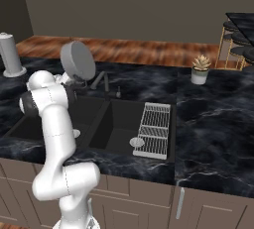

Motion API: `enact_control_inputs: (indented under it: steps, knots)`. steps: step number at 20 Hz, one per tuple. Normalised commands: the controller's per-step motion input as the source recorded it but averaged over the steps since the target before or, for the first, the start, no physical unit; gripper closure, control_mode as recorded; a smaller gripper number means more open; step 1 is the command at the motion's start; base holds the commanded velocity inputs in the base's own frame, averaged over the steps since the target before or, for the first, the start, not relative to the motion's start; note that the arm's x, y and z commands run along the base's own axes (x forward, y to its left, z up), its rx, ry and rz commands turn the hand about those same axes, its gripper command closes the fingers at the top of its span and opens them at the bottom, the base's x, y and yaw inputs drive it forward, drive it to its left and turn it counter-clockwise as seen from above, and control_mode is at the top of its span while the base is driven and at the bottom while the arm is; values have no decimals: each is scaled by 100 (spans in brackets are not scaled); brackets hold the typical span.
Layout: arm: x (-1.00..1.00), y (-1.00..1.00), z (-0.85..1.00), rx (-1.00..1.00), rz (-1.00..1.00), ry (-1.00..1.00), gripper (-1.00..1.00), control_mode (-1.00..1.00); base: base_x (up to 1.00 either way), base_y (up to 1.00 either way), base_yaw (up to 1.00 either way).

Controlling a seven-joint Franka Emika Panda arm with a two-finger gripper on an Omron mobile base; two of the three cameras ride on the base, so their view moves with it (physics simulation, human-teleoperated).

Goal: Dump the bell pepper from the pot into the sink. Then turn on the water and wash the bell pepper. Then turn off the water and put the bell pepper back in the pot.

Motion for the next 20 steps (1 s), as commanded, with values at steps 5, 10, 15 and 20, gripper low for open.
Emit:
enact_control_inputs:
  steps: [5,10,15,20]
  knots:
    - [0,0,8,-23,0,-3,100,-100,0,0,0]
    - [0,0,9,-22,-2,-6,100,-100,0,0,0]
    - [0,0,10,-13,-6,-4,100,-100,0,0,0]
    - [0,0,8,-15,-8,-8,100,-100,0,0,0]
